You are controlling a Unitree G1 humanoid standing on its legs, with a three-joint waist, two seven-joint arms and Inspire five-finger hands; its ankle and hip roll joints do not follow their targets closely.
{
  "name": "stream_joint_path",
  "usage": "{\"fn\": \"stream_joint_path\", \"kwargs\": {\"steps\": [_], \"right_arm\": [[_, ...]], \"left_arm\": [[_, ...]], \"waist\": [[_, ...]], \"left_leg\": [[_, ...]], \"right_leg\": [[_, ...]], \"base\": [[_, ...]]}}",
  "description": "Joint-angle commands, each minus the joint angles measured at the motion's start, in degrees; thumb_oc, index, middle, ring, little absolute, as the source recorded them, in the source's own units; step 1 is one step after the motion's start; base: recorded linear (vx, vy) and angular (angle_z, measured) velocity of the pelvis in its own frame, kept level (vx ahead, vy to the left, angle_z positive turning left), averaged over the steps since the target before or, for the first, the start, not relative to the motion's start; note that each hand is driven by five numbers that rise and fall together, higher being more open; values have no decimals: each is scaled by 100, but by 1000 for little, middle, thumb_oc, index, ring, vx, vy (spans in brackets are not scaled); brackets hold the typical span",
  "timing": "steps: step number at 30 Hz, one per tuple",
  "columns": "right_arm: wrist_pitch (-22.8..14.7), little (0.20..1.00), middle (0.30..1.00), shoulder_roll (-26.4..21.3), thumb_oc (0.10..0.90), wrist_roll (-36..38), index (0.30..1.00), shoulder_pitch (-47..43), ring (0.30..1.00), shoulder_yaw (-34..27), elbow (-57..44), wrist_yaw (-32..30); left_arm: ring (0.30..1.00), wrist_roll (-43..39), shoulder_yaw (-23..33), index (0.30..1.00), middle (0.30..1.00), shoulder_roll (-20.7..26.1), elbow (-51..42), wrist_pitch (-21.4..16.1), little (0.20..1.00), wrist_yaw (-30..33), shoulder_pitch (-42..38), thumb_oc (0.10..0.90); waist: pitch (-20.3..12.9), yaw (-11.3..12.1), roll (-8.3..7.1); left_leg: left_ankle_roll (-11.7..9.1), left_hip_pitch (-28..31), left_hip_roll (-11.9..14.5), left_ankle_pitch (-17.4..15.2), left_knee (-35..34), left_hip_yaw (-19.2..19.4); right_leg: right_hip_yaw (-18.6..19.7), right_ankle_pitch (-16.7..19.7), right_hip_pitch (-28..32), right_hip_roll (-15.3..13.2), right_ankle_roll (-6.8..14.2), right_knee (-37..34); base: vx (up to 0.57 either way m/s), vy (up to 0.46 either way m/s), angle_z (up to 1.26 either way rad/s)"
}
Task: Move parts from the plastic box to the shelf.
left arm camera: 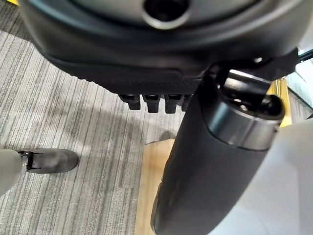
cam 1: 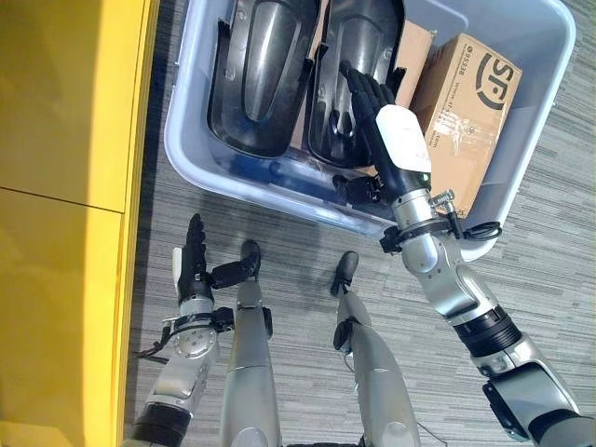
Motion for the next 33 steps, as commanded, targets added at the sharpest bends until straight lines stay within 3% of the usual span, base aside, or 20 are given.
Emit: {"fn": "stream_joint_path", "kwargs": {"steps": [1, 5, 12, 21, 22, 23, 33], "right_arm": [[-239, 1000, 1000, -165, 900, -176, 1000, -353, 1000, -238, -309, -563], [-97, 1000, 1000, -140, 900, -233, 1000, -869, 1000, 58, 763, -777], [-205, 1000, 1000, 352, 900, 1283, 1000, -1399, 1000, 91, 2524, -994], [-320, 1000, 1000, 487, 900, 2181, 1000, -1810, 1000, 128, 3800, -990], [-330, 531, 531, 502, 565, 2216, 531, -1826, 531, 150, 3851, -986], [-350, 300, 300, 506, 400, 2285, 300, -1811, 300, 177, 3907, -967], [-313, 300, 300, 540, 400, 1958, 300, -1250, 300, 382, 3538, -719]], "left_arm": [[1000, 310, 78, 1000, 1000, 108, -853, -371, 1000, 188, 342, 900], [1000, 246, -77, 1000, 1000, 116, -792, -484, 1000, 136, 233, 900], [1000, -13, -385, 1000, 1000, 86, -635, -614, 1000, 87, 55, 900], [1000, -154, -632, 1000, 1000, 117, -476, -675, 1000, -4, -133, 900], [1000, -147, -645, 1000, 1000, 129, -467, -678, 1000, -2, -147, 900], [1000, -150, -664, 1000, 1000, 131, -422, -677, 1000, 6, -191, 900], [1000, -109, -580, 1000, 1000, 75, -304, -615, 1000, 27, -180, 900]], "waist": [[-59, 66, 160], [-59, 169, 272], [-59, 348, 505], [-59, 454, 690], [-59, 457, 692], [-59, 453, 690], [-59, 337, 596]], "left_leg": [[144, -48, -44, -202, -49, -25], [152, -212, -76, -202, 12, -74], [172, -527, -163, -156, 85, -172], [186, -701, -233, -138, 144, -212], [187, -702, -232, -136, 141, -210], [191, -701, -233, -133, 143, -208], [195, -470, -216, -126, 90, -174]], "right_leg": [[211, -1309, 626, -539, 606, 1018], [184, -1338, 472, -554, 593, 1101], [124, -1354, 170, -597, 586, 1297], [113, -1370, -49, -639, 575, 1450], [116, -1370, -63, -641, 575, 1464], [134, -1362, -91, -642, 575, 1482], [140, -1357, 95, -642, 582, 1448]], "base": [[0, 0, 0], [0, 0, 0], [-10, 26, 4], [-13, 28, 5], [-18, 38, 1], [0, 0, 0], [0, 0, 0]]}}
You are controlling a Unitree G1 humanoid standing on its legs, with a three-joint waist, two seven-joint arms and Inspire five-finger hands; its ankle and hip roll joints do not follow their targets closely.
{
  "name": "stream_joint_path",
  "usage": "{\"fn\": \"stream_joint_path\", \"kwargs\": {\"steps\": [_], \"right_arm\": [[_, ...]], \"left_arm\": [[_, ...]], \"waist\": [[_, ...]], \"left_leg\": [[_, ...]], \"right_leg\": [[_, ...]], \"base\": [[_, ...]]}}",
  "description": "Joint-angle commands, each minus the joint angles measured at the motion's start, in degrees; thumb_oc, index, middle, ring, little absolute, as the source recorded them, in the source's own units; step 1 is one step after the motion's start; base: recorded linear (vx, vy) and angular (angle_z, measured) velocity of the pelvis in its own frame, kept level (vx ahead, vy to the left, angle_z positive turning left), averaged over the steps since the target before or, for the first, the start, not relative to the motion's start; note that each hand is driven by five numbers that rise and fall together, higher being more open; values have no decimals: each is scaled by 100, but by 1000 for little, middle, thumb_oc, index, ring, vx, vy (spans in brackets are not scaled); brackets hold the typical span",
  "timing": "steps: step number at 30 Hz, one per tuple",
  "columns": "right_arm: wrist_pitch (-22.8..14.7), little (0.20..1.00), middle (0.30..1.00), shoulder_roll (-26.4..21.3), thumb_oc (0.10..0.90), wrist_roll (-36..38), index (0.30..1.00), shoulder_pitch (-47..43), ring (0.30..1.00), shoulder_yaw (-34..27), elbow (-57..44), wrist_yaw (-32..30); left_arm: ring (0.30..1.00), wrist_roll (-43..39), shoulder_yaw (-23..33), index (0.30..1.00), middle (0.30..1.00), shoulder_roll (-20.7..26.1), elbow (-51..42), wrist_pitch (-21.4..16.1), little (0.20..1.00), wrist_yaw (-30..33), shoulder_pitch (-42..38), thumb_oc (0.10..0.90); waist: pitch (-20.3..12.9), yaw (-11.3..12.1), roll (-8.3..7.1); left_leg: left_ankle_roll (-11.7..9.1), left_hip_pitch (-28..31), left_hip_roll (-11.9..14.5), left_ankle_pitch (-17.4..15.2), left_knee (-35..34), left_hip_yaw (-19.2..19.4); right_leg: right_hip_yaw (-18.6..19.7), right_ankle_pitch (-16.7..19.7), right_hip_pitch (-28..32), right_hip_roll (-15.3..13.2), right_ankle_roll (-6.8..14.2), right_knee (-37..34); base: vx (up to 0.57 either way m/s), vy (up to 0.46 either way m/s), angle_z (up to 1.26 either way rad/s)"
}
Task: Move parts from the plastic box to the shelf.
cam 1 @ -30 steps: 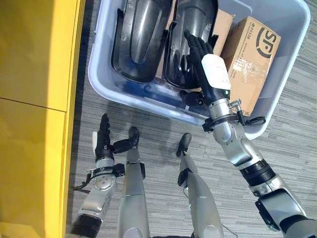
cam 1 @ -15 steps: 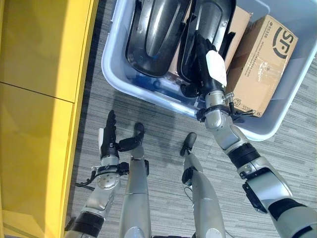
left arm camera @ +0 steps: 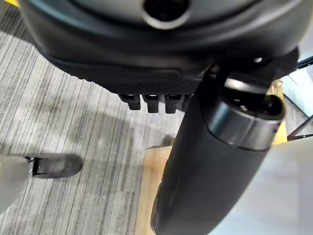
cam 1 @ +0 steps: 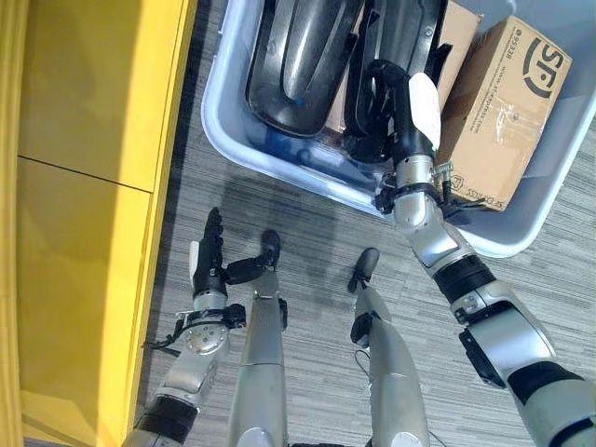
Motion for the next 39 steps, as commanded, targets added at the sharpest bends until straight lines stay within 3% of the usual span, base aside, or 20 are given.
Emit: {"fn": "stream_joint_path", "kwargs": {"steps": [1, 20, 30, 39], "right_arm": [[212, 300, 300, 69, 400, 96, 300, 416, 300, 311, 324, 667], [122, 300, 300, -349, 400, -621, 300, 2292, 300, -57, -1340, 1234], [-136, 300, 300, -705, 400, -474, 300, 2946, 300, -937, -3066, 1336], [-349, 300, 300, -704, 400, -299, 300, 2989, 300, -1317, -3943, 1308]], "left_arm": [[1000, 31, -58, 1000, 1000, 53, -432, -357, 1000, 40, 95, 900], [1000, 132, 156, 1000, 1000, 13, -50, -154, 1000, -433, 532, 900], [1000, 170, 489, 1000, 1000, 28, -41, -43, 1000, -788, 1045, 900], [1000, 205, 658, 1000, 1000, -39, 44, 21, 1000, -945, 1385, 900]], "waist": [[97, 65, 177], [93, -49, 51], [-689, -216, -52], [-1359, -316, 14]], "left_leg": [[144, 102, -7, -190, -213, -12], [88, 2150, 54, -74, -792, 100], [67, 2941, 119, -64, -1087, 280], [76, 3564, 167, -77, -1427, 500]], "right_leg": [[221, -1082, 797, -367, 549, 631], [196, -1016, 2742, -468, 617, 75], [250, -963, 3408, -525, 695, -255], [365, -894, 3810, -603, 779, -449]], "base": [[0, 0, 0], [5, 0, 1], [41, 5, -6], [44, -5, -9]]}}
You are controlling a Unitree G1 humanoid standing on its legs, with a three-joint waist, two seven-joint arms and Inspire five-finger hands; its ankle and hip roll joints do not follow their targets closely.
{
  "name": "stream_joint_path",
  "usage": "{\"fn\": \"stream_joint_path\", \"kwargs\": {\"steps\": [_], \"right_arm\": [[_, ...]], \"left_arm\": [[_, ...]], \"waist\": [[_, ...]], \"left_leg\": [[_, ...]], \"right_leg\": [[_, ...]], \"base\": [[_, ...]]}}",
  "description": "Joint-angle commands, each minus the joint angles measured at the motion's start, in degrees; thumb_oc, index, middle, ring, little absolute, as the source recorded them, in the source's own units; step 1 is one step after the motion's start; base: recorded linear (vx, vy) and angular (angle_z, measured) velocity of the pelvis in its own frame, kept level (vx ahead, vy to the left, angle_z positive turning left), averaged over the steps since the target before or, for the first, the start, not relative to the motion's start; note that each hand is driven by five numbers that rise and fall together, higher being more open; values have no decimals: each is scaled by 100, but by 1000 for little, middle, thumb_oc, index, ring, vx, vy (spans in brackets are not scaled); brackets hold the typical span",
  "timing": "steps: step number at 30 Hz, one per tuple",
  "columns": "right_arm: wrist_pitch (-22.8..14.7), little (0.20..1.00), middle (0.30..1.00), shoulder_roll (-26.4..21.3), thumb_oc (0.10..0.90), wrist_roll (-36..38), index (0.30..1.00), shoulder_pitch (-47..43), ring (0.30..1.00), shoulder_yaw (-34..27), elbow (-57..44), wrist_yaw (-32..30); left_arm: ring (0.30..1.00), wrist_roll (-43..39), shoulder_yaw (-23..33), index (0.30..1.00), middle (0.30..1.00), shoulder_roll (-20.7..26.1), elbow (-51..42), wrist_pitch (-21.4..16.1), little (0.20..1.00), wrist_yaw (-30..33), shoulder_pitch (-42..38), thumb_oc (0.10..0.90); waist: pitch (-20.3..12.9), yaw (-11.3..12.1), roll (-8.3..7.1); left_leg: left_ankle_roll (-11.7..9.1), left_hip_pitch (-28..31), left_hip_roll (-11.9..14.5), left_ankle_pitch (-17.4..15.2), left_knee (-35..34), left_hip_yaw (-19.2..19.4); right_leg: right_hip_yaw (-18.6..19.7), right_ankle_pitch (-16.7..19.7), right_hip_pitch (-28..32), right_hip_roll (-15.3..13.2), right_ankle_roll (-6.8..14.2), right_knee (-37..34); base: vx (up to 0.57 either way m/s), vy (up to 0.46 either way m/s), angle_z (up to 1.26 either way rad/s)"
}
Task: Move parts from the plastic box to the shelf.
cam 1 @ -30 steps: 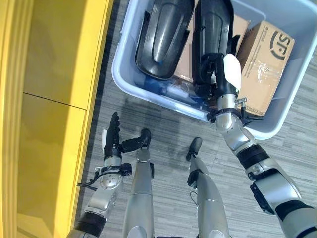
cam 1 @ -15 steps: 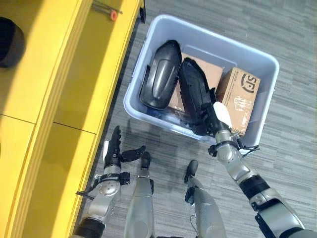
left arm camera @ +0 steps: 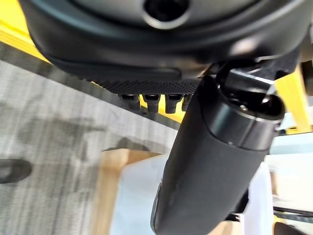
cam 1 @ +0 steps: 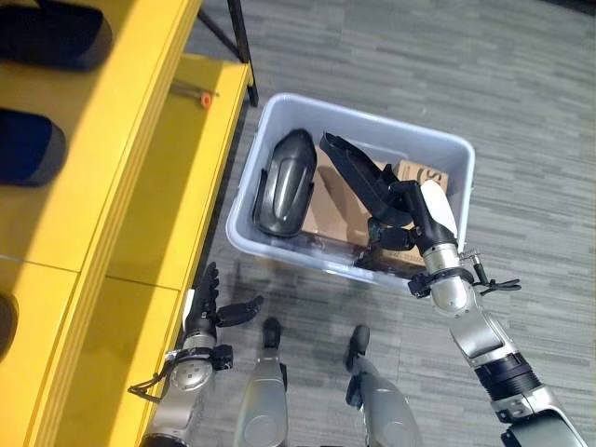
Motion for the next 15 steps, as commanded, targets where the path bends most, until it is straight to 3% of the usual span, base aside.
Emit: {"fn": "stream_joint_path", "kwargs": {"steps": [1, 5, 15], "right_arm": [[-682, 300, 300, -18, 400, 117, 300, -409, 300, -416, -582, -387], [-734, 300, 300, -45, 400, 76, 300, -416, 300, -487, -796, -348], [-786, 300, 300, -98, 400, 24, 300, -369, 300, -578, -1051, -309]], "left_arm": [[1000, 181, 57, 1000, 1000, 167, -306, -345, 1000, -74, 226, 900], [1000, 214, 94, 1000, 1000, 115, -250, -304, 1000, -207, 399, 900], [1000, 295, 216, 1000, 1000, 44, -350, -285, 1000, -290, 563, 900]], "waist": [[-870, -25, -68], [-1210, -76, -38], [-1657, -131, 27]], "left_leg": [[7, 128, 162, 24, -439, 41], [0, 436, 192, 18, -599, 150], [-72, 839, 297, 54, -819, 255]], "right_leg": [[175, -1019, 538, -646, 695, 631], [224, -1039, 745, -642, 719, 571], [276, -1177, 1045, -561, 692, 522]], "base": [[43, -12, -18], [61, -17, -12], [28, -29, -5]]}}
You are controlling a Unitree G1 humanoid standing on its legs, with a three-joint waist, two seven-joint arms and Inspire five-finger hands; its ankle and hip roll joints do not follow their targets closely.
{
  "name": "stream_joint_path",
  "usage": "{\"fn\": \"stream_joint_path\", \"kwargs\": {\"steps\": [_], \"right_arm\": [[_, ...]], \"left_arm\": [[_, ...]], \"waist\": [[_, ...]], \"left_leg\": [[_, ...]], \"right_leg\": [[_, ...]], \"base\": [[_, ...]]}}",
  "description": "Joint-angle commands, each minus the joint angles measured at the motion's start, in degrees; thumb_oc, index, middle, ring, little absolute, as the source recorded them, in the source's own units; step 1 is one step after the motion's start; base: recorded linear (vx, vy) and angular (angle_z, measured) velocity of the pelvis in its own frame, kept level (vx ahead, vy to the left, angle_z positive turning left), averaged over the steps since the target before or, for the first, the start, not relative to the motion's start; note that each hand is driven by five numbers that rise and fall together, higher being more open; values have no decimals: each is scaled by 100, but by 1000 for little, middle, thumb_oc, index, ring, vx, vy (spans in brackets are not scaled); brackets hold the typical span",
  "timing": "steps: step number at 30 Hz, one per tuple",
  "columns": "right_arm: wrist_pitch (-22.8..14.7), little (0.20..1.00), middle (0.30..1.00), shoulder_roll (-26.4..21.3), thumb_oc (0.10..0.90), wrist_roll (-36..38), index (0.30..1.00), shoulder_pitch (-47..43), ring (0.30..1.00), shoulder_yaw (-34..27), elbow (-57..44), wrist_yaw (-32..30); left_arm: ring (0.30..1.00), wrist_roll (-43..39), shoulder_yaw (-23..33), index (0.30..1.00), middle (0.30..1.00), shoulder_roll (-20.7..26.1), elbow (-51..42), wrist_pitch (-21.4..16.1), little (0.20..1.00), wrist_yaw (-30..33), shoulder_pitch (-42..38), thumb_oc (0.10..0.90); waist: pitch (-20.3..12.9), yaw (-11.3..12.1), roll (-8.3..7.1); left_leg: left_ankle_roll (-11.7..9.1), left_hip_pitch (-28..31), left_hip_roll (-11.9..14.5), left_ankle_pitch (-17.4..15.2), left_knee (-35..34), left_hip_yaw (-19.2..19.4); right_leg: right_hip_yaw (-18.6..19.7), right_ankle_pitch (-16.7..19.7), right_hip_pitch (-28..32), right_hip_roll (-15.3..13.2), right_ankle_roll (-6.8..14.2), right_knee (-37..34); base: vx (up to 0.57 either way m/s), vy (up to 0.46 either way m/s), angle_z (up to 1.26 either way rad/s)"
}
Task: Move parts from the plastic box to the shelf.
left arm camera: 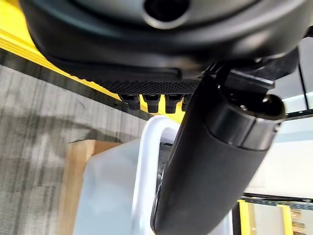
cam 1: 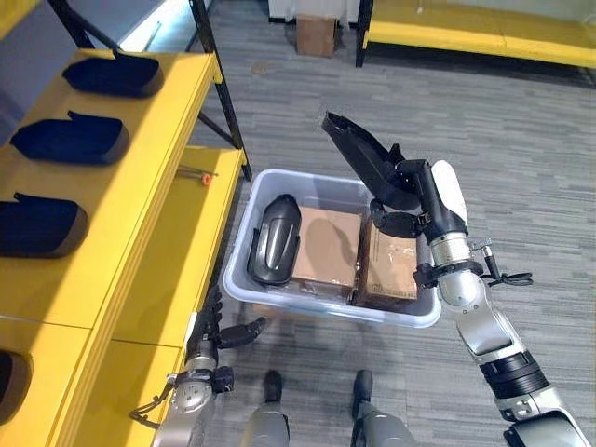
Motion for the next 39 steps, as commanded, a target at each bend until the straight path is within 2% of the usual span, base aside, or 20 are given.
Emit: {"fn": "stream_joint_path", "kwargs": {"steps": [1, 7, 14, 15, 17, 18, 19, 21, 22, 23, 24, 25, 26, 28, 29, 32, 34, 35, 36, 39], "right_arm": [[-752, 300, 300, -23, 400, 32, 300, -343, 300, -412, -759, -303], [-770, 300, 300, -32, 400, 99, 300, -475, 300, -294, -680, -266], [-810, 300, 300, -24, 400, 173, 300, -713, 300, -107, -642, -234], [-834, 300, 300, -51, 400, 203, 300, -883, 300, -17, -601, -260], [-833, 300, 300, -71, 400, 260, 300, -953, 300, 41, -530, -268], [-836, 300, 300, -74, 400, 262, 300, -961, 300, 45, -523, -270], [-879, 300, 300, -58, 400, 322, 300, -1014, 300, 89, -549, -272], [-937, 300, 300, -62, 400, 277, 300, -1040, 300, 120, -605, -343], [-940, 300, 300, -67, 400, 276, 300, -1041, 300, 119, -603, -345], [-940, 300, 300, -67, 400, 276, 300, -1041, 300, 120, -602, -346], [-960, 300, 300, -136, 400, 203, 300, -905, 300, 44, -655, -426], [-954, 300, 300, -198, 400, 137, 300, -817, 300, -28, -678, -500], [-925, 300, 300, -247, 400, 94, 300, -773, 300, -68, -690, -553], [-901, 300, 300, -272, 400, 51, 300, -739, 300, -67, -701, -578], [-912, 300, 300, -297, 400, 74, 300, -684, 300, -107, -743, -588], [-925, 300, 300, -305, 400, 63, 300, -645, 300, -100, -711, -611], [-903, 300, 300, -335, 400, 50, 300, -609, 300, -119, -675, -617], [-878, 300, 300, -370, 400, 35, 300, -579, 300, -189, -669, -626], [-878, 300, 300, -373, 400, 35, 300, -575, 300, -189, -670, -625], [-825, 300, 300, -445, 400, -5, 300, -428, 300, -444, -762, -710]], "left_arm": [[1000, 242, 95, 1000, 1000, 301, -371, -317, 1000, -48, 99, 900], [1000, 211, 135, 1000, 1000, 286, -443, -328, 1000, -64, 141, 900], [1000, 10, 335, 1000, 1000, 218, -675, -410, 1000, 33, 241, 900], [1000, -139, 400, 1000, 1000, 185, -798, -451, 1000, 124, 262, 900], [1000, -199, 392, 1000, 1000, 169, -829, -466, 1000, 100, 282, 900], [1000, -199, 395, 1000, 1000, 166, -832, -465, 1000, 99, 282, 900], [1000, -202, 411, 1000, 1000, 131, -866, -477, 1000, 116, 341, 900], [1000, -174, 349, 1000, 1000, 82, -801, -494, 1000, 102, 363, 900], [1000, -173, 345, 1000, 1000, 79, -799, -495, 1000, 103, 360, 900], [1000, -173, 345, 1000, 1000, 78, -798, -495, 1000, 103, 360, 900], [1000, -150, 240, 1000, 1000, 59, -661, -488, 1000, 66, 287, 900], [1000, -155, 156, 1000, 1000, 63, -556, -486, 1000, 54, 200, 900], [1000, -169, 91, 1000, 1000, 94, -563, -494, 1000, 9, 136, 900], [1000, -159, 96, 1000, 1000, 97, -666, -519, 1000, -39, 147, 900], [1000, -156, 136, 1000, 1000, 57, -738, -543, 1000, -29, 188, 900], [1000, -159, 108, 1000, 1000, 8, -735, -535, 1000, -17, 186, 900], [1000, -170, 111, 1000, 1000, -50, -746, -524, 1000, -15, 175, 900], [1000, -134, 108, 1000, 1000, -54, -778, -526, 1000, -27, 131, 900], [1000, -133, 106, 1000, 1000, -57, -782, -523, 1000, -26, 135, 900], [1000, -45, 5, 1000, 1000, -51, -807, -488, 1000, -84, 75, 900]], "waist": [[-915, 34, -92], [-1048, 49, -41], [-1028, 118, 70], [-936, 181, 151], [-820, 217, 224], [-814, 210, 233], [-667, 326, 315], [-478, 451, 493], [-486, 433, 500], [-490, 425, 502], [-401, 421, 477], [-378, 364, 425], [-377, 320, 389], [-422, 309, 381], [-501, 280, 366], [-590, 198, 377], [-722, 79, 426], [-803, -1, 498], [-803, -8, 500], [-937, -176, 660]], "left_leg": [[-33, -211, 279, -77, -30, -16], [-89, -82, 386, -63, 7, -44], [-117, -68, 555, -42, 288, -193], [-162, -174, 674, 67, 416, -310], [-199, -257, 783, 211, 469, -405], [-208, -260, 794, 216, 468, -417], [-304, -376, 935, 544, 405, -547], [-464, -588, 987, 1177, 25, -759], [-467, -595, 987, 1206, -6, -781], [-468, -599, 986, 1213, -13, -790], [-460, -771, 983, 1401, -37, -377], [-449, -919, 1018, 1370, 81, 106], [-467, -953, 1041, 1309, 250, 314], [-515, -791, 1078, 1162, 362, 341], [-477, -536, 1095, 942, 709, 328], [-436, -231, 1119, 637, 875, 389], [-502, 151, 1194, 330, 969, 465], [-519, 403, 1220, 234, 852, 610], [-517, 412, 1215, 238, 835, 605], [-516, 618, 1241, 41, 156, 1183]], "right_leg": [[93, -1171, 368, -610, 660, 827], [137, -1372, 482, -497, 571, 943], [245, -1797, 439, -218, 325, 1428], [234, -1986, 318, -66, 181, 1726], [178, -2117, 217, 116, 19, 1973], [172, -2128, 208, 126, 9, 1996], [51, -2219, 133, 294, -87, 2051], [-184, -2190, -30, 412, -164, 2017], [-207, -2190, -36, 414, -167, 2017], [-215, -2190, -37, 414, -167, 2016], [-500, -2164, 5, 267, -211, 1839], [-750, -2069, 58, 153, -200, 1647], [-884, -1959, 105, 83, -173, 1471], [-1004, -1767, 152, 0, -111, 1202], [-1139, -1629, 146, -84, -127, 1045], [-1354, -1557, 124, -150, -129, 938], [-1507, -1622, 156, -209, -86, 950], [-1694, -1568, 92, -316, -39, 1049], [-1701, -1574, 94, -324, -32, 1062], [-2100, -1494, -6, -603, 59, 1296]], "base": [[6, -49, -2], [-11, -59, -4], [-65, -99, 1], [-168, -216, 8], [-152, -172, 11], [-185, -219, 15], [-208, -231, 17], [-288, -237, 30], [-150, -95, 51], [-133, -90, 53], [-228, -163, 59], [-270, -208, 98], [-180, -147, 124], [-150, -54, 157], [-196, -31, 117], [-109, -9, 79], [-18, 81, 103], [13, 110, 106], [-61, 156, 108], [-37, 158, 87]]}}
